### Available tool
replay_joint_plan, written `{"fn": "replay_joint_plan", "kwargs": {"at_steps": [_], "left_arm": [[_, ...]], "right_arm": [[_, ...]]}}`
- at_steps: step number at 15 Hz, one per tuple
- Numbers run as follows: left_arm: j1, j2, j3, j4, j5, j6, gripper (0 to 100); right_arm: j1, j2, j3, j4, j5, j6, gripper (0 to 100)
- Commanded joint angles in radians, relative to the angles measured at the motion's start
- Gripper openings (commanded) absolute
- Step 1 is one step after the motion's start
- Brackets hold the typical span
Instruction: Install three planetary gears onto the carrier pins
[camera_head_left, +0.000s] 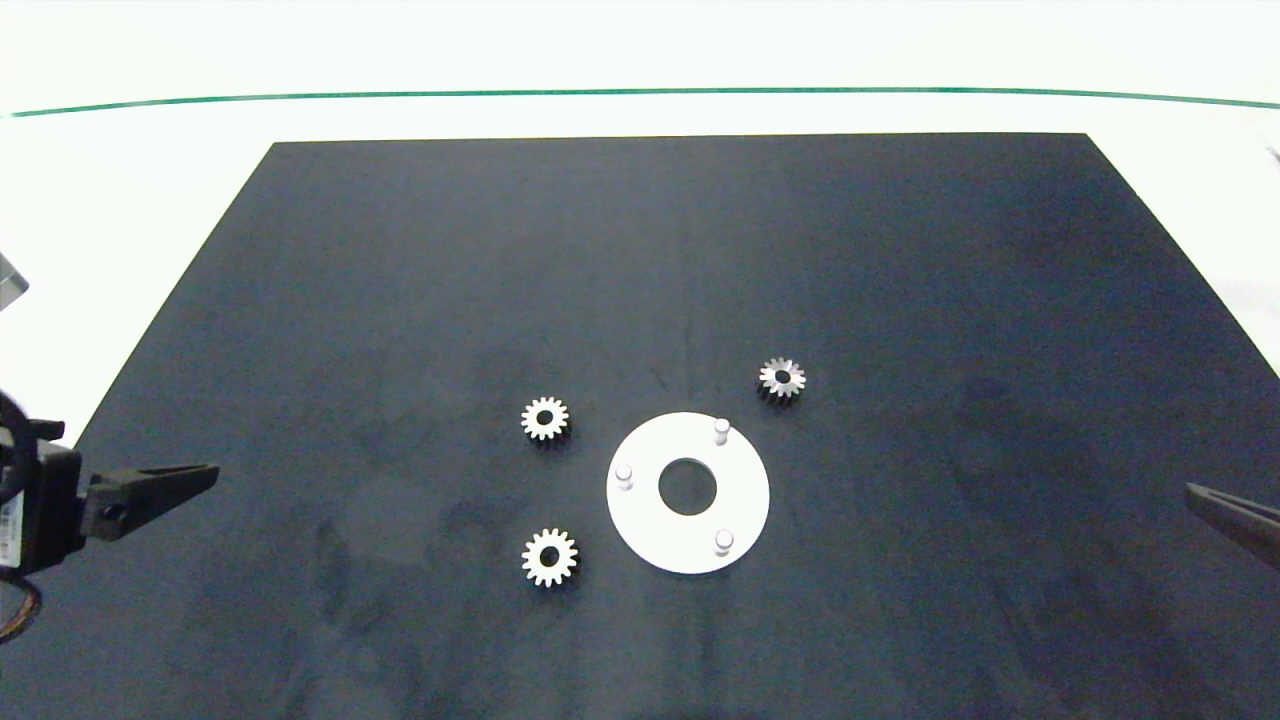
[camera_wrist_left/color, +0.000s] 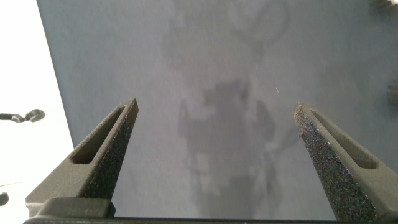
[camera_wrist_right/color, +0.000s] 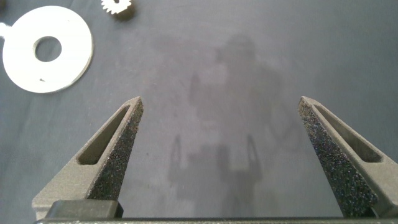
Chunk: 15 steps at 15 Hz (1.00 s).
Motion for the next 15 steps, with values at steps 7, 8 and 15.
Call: {"fn": "replay_joint_plan", "kwargs": {"at_steps": [7, 8, 15], "left_arm": [[0.047, 0.088, -0.119, 0.112, 0.016, 0.000, 100], [0.047, 0.084, -0.119, 0.112, 0.016, 0.000, 100], [0.024, 0.064, -0.110, 0.138, 0.016, 0.000, 100]], "right_arm": [[0.165, 0.468, -0.407, 0.217, 0.005, -0.165, 100], [0.176, 0.501, -0.439, 0.232, 0.007, -0.167, 100], [0.291, 0.749, -0.683, 0.278, -0.011, -0.167, 100]]}}
